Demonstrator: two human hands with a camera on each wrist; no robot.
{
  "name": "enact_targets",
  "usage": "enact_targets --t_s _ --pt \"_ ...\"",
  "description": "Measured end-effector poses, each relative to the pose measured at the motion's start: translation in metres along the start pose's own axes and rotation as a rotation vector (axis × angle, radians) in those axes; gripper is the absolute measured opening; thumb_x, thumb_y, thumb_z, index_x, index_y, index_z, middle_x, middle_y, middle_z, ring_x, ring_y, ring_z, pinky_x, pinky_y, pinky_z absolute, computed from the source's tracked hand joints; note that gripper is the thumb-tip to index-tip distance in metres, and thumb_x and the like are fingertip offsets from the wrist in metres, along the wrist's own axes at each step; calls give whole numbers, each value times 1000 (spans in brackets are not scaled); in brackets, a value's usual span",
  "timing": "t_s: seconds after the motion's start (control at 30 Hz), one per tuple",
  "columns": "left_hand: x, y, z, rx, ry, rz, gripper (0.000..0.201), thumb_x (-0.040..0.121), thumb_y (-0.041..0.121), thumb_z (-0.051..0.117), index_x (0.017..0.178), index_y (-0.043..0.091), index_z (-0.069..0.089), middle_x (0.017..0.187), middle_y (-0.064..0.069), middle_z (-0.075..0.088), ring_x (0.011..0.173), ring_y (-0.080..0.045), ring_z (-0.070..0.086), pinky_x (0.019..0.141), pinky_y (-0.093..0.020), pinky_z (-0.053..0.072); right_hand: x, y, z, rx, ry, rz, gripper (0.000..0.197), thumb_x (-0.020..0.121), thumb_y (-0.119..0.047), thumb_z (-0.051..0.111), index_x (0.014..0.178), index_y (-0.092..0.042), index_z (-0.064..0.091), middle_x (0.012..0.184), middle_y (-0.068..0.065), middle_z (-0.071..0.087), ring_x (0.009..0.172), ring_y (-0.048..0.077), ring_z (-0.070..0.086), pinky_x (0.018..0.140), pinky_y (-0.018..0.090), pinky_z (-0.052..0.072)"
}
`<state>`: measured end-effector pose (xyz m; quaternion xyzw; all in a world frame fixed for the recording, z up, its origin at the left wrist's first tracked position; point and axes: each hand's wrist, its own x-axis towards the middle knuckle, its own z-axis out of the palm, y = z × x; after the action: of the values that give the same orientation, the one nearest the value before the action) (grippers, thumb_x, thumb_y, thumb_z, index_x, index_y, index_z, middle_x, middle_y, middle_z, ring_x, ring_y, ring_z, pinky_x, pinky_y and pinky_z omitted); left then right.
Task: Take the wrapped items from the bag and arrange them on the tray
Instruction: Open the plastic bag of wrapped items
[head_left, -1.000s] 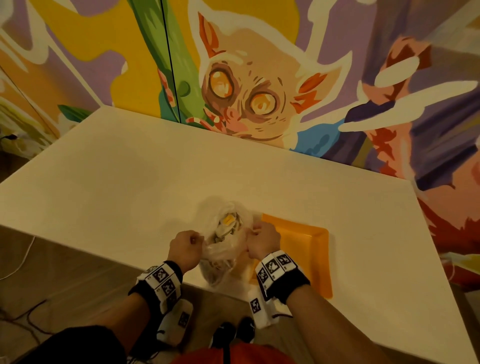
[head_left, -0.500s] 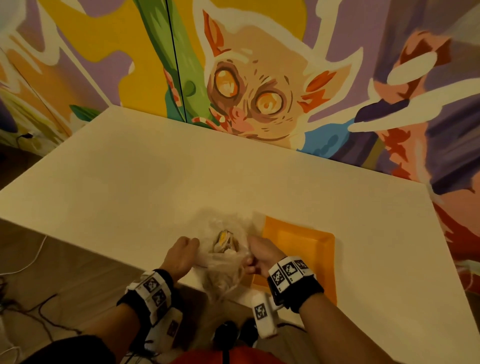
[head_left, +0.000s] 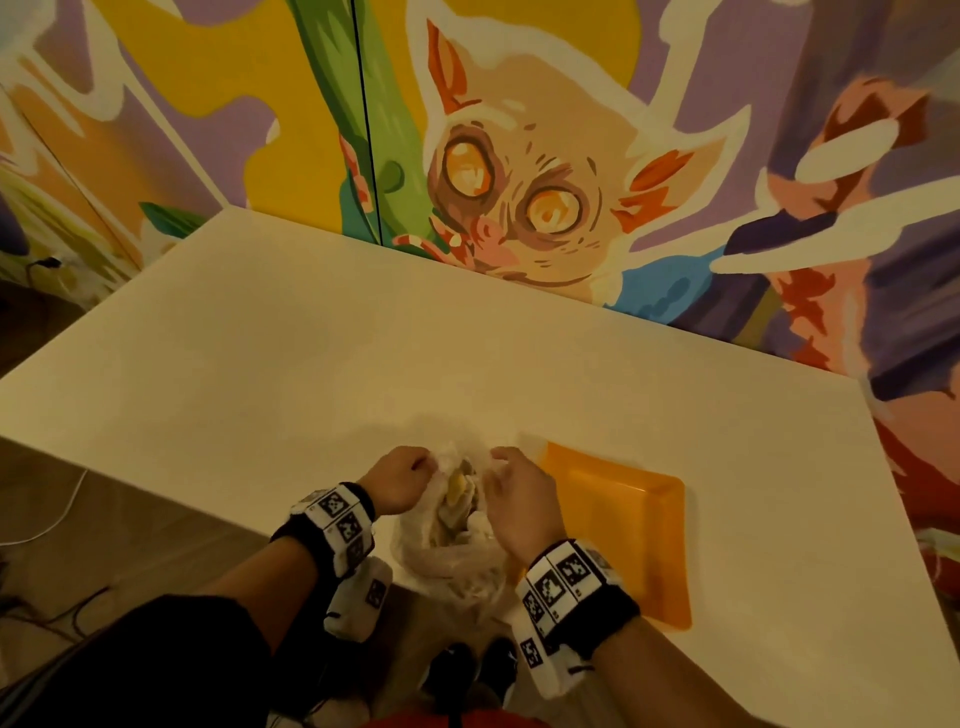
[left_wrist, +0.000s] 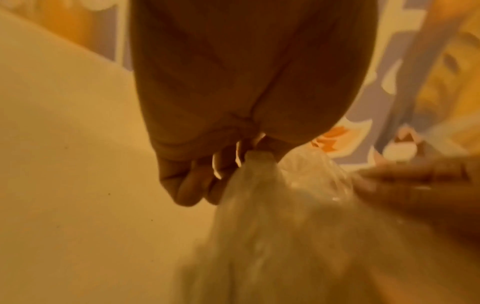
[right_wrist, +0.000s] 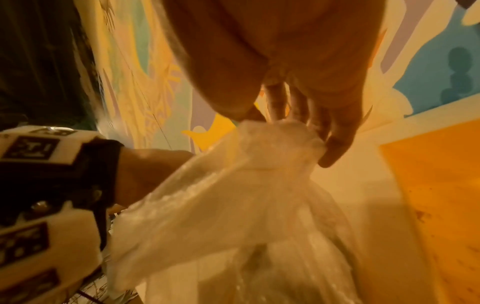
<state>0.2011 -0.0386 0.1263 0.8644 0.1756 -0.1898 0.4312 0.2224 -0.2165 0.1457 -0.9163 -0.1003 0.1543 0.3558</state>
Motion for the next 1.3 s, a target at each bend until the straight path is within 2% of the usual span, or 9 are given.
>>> enact_targets --t_s 0.27,0.4,0.53,0.63,0.8,0.93,1.0,1.13,1.3 --pt "-13 10 -9 -263 13 -208 51 104 42 25 86 6 57 92 -6 53 81 -21 52 76 -29 39 19 1 10 494 -108 405 39 94 -15 46 57 -12 57 60 8 55 63 24 51 61 41 43" --pt "-16 13 -13 -187 -8 -44 59 93 64 27 82 11 51 83 -3 52 75 -20 48 74 -31 38 19 -3 9 593 -102 473 35 94 -20 44 63 -6 53 60 10 53 58 25 49 57 34 36" --pt "-18 1 -9 -140 -31 256 33 92 50 56 119 31 50 115 6 56 84 -7 56 70 -16 42 27 2 6 640 -210 488 35 97 -25 42 73 -5 58 63 10 56 59 25 51 60 37 37" --pt "-13 -6 -3 16 17 418 19 100 35 47 92 24 60 88 9 61 76 -1 52 72 -24 39 29 5 4 643 -224 457 40 97 -31 40 70 -8 57 59 8 54 53 22 48 60 36 37" --pt "-7 4 -4 -128 -38 200 47 104 43 30 80 11 56 81 -7 61 76 -18 54 80 -36 43 14 2 5 496 -139 42 53 77 -77 49 105 -32 49 68 -5 54 62 14 51 63 39 43" --pt "-5 15 -8 -320 -135 57 52 105 38 32 89 4 68 87 -12 71 81 -26 62 85 -35 46 4 6 9 148 -35 -303 42 92 -45 58 130 -27 55 116 -7 62 104 7 56 89 20 42" --pt "-9 23 -12 -404 -153 49 50 105 36 34 78 9 67 69 5 69 71 -16 60 75 -26 45 6 5 10 62 62 -343 27 98 -34 53 117 -20 66 110 -3 67 99 10 60 84 19 42" --pt "-6 14 -13 -339 -93 129 72 80 76 43 93 8 66 94 1 68 85 -14 61 85 -30 44 12 -1 6 80 72 -264 27 101 -26 46 85 -15 65 71 -11 60 62 0 51 58 8 35" --pt "-11 1 -12 -192 36 372 16 93 38 60 108 34 62 103 6 67 80 -16 63 72 -29 51 28 -1 0 199 -120 5 45 103 -38 37 73 -10 57 63 -1 56 60 14 51 63 29 41"
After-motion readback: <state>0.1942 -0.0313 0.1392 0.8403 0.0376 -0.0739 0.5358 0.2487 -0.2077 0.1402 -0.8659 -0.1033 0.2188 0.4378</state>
